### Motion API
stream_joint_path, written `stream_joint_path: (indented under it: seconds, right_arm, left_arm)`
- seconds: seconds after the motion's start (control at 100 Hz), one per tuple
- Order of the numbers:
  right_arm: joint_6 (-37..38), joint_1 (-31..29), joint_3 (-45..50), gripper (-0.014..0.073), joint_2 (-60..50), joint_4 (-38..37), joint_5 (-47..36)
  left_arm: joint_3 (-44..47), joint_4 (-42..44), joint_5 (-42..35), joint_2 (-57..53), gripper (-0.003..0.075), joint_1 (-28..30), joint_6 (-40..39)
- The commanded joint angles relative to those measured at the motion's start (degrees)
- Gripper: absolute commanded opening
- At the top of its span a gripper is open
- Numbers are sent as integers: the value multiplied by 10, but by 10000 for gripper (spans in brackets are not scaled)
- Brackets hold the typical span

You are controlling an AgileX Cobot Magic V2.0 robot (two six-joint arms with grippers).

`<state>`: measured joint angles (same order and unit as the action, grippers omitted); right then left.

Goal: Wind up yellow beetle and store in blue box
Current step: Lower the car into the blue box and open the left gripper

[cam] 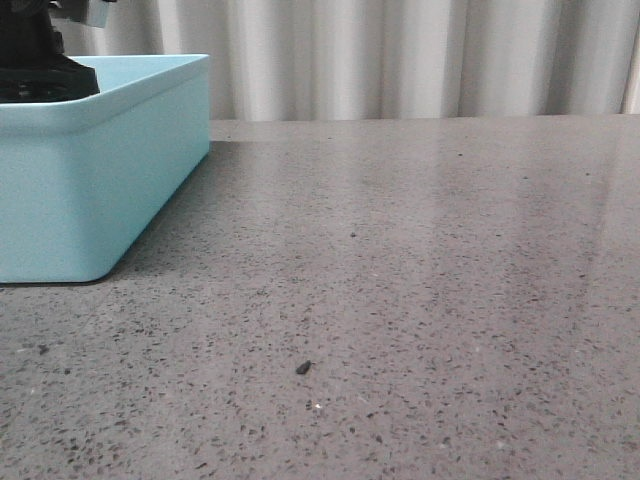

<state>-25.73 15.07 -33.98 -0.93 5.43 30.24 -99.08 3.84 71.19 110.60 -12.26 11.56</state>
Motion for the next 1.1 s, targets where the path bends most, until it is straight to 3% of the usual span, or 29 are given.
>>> stream_joint_path:
  seconds: [0.0,1.09]
  right_arm:
    - [-5,-1,-11,-62,-3,-4,-47]
    - [-5,-1,-11,-62,-3,-4,-47]
  left_arm:
    - [-14,-3,14,-32,63,2,-4]
    - [-14,-30,-16,-32,62,2,-3]
